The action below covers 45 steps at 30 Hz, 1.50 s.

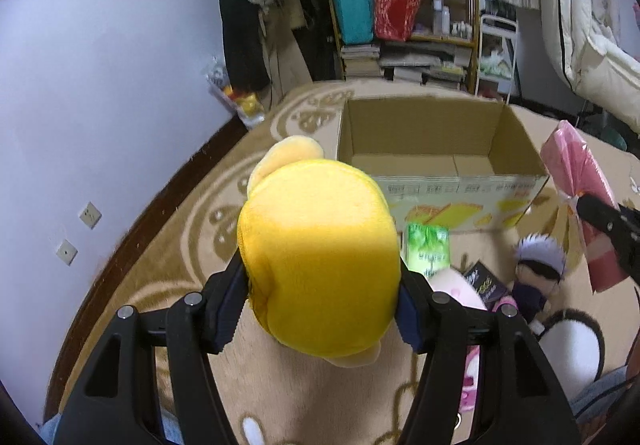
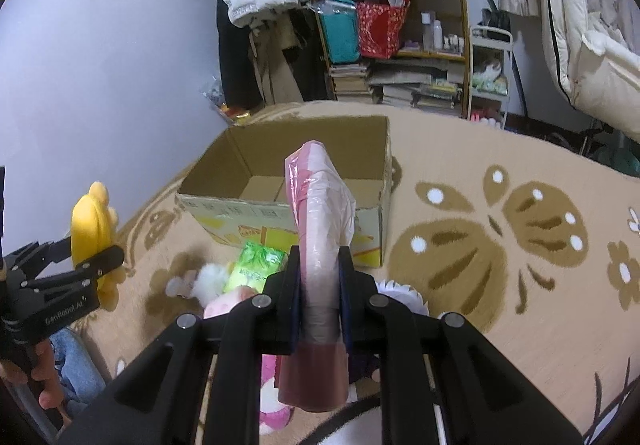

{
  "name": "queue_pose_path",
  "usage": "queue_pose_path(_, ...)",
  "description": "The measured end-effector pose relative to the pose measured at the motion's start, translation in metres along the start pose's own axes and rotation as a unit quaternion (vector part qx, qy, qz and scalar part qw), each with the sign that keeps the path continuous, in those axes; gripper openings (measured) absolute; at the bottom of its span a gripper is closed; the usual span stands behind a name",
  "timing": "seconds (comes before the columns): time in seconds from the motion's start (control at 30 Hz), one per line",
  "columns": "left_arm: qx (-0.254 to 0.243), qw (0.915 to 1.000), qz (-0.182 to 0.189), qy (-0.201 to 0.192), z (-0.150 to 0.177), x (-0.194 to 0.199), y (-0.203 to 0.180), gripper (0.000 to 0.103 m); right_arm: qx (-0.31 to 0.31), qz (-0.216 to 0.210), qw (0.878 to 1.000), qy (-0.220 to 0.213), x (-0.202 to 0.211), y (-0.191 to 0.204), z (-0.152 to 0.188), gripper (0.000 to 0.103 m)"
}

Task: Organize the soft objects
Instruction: 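Lift the yellow plush and pink tissue pack over the cardboard box with both grippers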

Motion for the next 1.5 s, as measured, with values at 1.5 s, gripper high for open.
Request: queue_pose_path(1.5,-0.024,0.9977,0.012,-0.063,-0.138,-0.055,-0.045,0.063,-0.025,-0.044,0.996,-0.078,-0.044,-0.024,-0.106,0.016)
Point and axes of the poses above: each gripper's, at about its wrist camera, not at the fingertips, and x roughly against the way its jaws point, y to its left, z to its underside, the point moved 7 cm from there along -x, roughly the way its jaws point, and after that the axes turned 13 degrees about y, right-handed, at the moved point
